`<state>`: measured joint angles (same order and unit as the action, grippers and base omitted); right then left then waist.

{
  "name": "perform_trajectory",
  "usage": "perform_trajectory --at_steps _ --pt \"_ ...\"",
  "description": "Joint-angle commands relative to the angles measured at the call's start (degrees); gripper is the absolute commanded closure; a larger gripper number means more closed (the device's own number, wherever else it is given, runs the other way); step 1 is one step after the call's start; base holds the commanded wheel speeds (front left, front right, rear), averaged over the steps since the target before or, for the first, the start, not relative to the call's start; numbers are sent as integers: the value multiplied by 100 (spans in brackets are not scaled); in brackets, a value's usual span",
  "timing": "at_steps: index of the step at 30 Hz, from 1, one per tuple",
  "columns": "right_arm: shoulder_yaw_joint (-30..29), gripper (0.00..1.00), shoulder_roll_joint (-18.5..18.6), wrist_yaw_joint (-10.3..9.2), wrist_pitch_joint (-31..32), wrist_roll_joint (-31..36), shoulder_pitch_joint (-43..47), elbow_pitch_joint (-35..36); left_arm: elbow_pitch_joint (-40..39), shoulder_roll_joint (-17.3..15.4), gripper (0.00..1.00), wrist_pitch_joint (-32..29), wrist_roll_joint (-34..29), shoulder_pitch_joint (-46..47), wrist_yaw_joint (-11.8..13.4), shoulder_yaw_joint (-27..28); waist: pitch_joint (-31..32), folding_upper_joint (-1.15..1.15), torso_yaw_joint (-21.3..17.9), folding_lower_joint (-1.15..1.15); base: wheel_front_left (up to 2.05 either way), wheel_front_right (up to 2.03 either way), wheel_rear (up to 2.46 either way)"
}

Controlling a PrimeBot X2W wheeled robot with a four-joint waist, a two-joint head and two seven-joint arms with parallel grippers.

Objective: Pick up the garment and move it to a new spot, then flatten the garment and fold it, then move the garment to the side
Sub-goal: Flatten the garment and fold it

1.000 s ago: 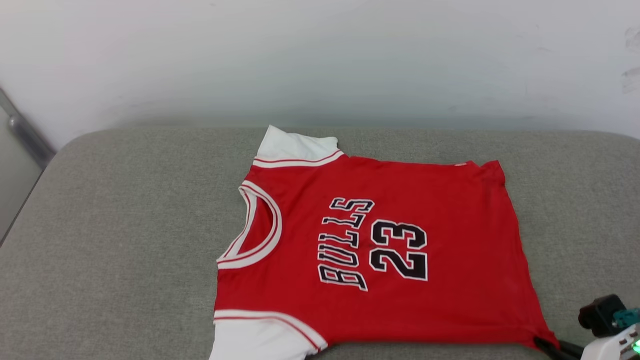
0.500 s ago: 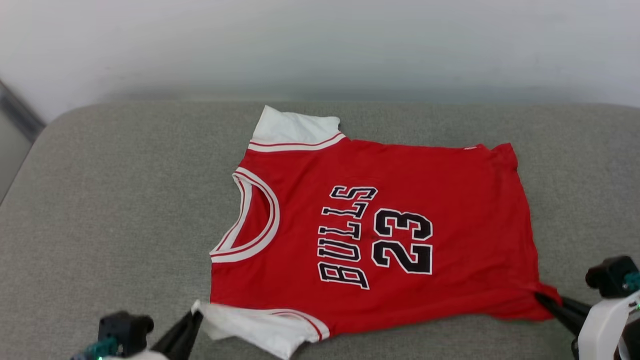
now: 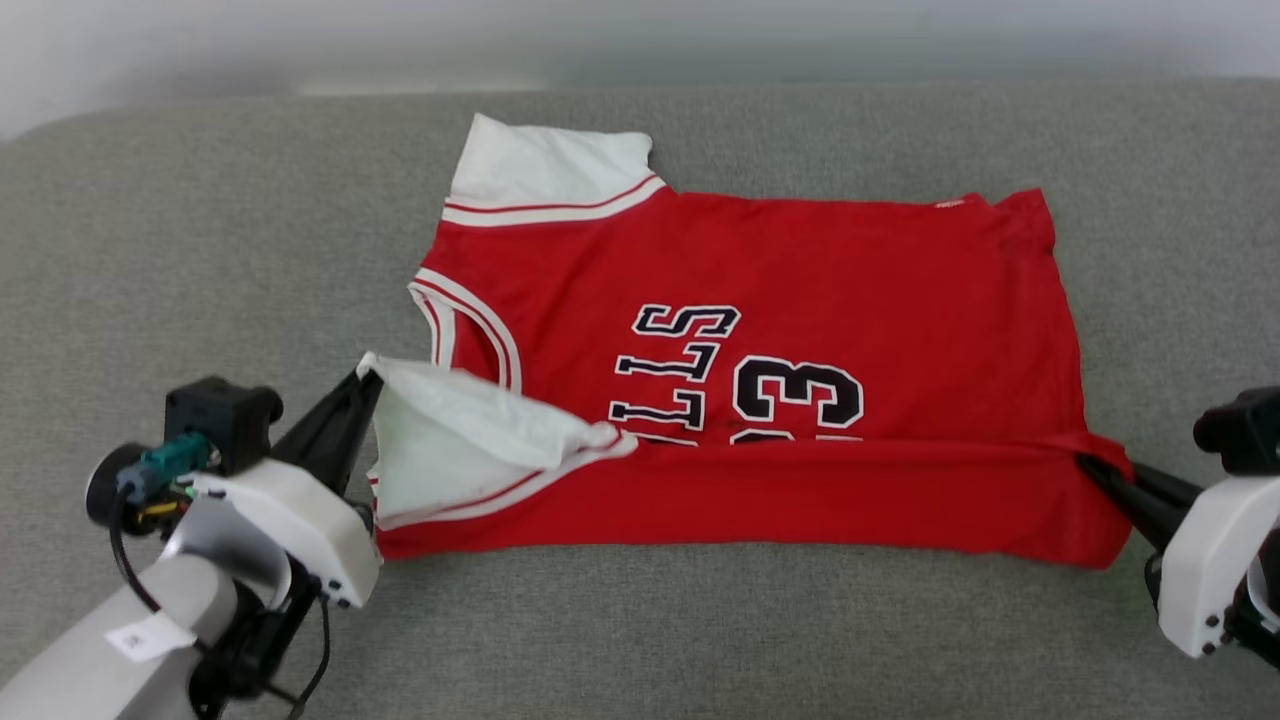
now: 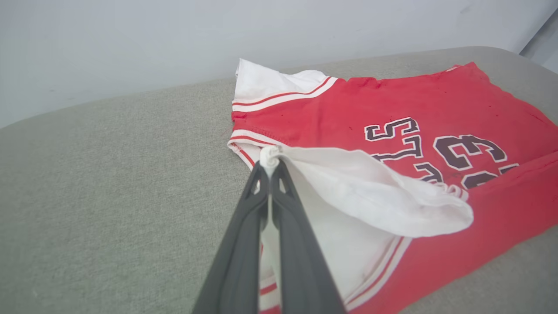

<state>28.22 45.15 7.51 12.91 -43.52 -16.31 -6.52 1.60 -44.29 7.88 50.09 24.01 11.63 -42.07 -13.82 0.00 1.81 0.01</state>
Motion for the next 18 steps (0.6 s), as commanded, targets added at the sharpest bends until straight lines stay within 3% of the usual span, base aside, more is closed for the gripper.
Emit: perform_trajectory --at_steps 1,12,18 --pt "-81 100 -101 -4 66 64 -167 12 184 107 100 -45 -68 275 -83 -17 -257 0 -98 -1 0 0 0" --pt "-12 100 -370 -4 286 223 -661 -241 1537 572 100 -70 -131 1057 -517 -123 -884 0 -194 -1 0 0 0" --pt "183 100 -432 -4 297 149 -761 -472 2508 995 100 -49 -3 1136 -859 -278 -913 0 -221 -1 0 0 0"
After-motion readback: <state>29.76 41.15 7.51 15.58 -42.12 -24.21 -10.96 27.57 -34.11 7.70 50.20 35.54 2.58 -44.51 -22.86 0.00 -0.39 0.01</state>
